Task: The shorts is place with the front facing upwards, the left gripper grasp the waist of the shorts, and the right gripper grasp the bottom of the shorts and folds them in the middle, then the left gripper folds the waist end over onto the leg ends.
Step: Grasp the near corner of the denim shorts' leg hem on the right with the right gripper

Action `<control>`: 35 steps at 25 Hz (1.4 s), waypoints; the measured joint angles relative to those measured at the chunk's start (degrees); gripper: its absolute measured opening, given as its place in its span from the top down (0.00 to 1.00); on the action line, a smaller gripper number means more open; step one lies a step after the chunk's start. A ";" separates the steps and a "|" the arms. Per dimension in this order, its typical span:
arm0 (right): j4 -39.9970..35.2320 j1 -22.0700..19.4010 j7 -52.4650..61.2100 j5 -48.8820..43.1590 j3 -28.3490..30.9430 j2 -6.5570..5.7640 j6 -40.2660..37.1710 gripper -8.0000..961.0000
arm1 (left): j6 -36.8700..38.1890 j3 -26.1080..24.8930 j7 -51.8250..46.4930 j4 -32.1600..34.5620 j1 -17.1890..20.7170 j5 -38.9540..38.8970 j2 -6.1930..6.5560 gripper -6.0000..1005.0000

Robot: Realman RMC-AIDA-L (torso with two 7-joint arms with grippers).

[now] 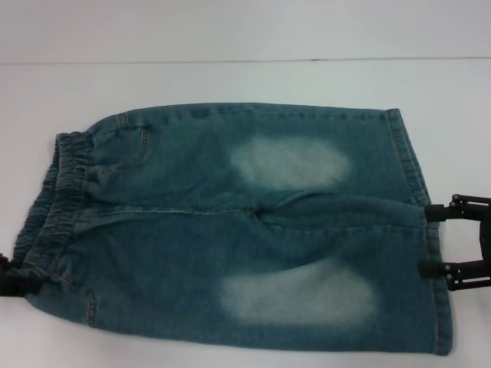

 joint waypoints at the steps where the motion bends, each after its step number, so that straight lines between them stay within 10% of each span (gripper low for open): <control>1: 0.00 -0.01 0.04 0.02 0.00 0.00 0.01 0.05 | 0.30 0.35 -0.30 0.06 0.00 0.02 0.02 0.55; 20: -1.10 -1.36 4.98 0.17 1.44 0.04 -0.99 0.05 | 0.57 1.79 -1.96 0.59 -0.67 0.03 -0.64 0.77; 35: -9.70 1.00 33.30 -14.32 -2.13 -1.70 -4.70 0.05 | 0.43 3.44 -3.12 0.50 -1.27 0.12 -0.75 0.87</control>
